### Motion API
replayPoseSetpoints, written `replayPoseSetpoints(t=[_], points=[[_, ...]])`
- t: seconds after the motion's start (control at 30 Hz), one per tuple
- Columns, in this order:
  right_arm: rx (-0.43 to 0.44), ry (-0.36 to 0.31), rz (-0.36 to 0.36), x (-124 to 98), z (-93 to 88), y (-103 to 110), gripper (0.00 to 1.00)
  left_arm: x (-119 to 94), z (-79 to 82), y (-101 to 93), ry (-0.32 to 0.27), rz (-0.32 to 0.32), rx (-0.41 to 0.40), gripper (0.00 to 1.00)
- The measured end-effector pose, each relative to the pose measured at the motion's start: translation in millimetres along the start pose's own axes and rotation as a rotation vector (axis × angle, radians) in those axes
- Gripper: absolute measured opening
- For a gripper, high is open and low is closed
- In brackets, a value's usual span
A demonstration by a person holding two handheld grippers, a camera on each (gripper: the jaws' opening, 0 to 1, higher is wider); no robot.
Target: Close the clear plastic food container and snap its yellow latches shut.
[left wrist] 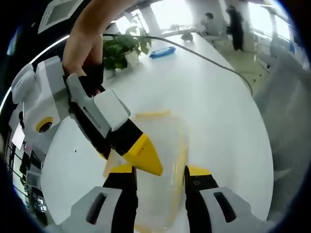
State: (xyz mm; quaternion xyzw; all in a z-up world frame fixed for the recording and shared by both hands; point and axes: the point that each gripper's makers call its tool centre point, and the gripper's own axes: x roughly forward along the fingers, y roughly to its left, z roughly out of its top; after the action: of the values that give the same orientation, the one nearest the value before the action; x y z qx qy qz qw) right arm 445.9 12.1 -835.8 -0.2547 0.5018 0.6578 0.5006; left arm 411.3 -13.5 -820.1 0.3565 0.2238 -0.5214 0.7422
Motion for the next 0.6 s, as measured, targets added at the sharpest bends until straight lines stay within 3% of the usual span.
replayPoseSetpoints(t=[0.17, 0.2, 0.6], points=[[0.007, -0.052, -0.016, -1.1, 2.4, -1.1, 0.60, -2.6, -0.3, 1.1, -0.017, -0.017, 0.020, 0.35], [0.015, -0.069, -0.025, -1.0, 3.6, -0.9, 0.60, -3.2, 0.1, 1.8, -0.035, -0.032, -0.020, 0.35], [0.037, -0.140, -0.072, -2.2, 4.5, 3.0, 0.61, -3.1, 1.7, -2.0, -0.016, -0.079, 0.035, 0.35]])
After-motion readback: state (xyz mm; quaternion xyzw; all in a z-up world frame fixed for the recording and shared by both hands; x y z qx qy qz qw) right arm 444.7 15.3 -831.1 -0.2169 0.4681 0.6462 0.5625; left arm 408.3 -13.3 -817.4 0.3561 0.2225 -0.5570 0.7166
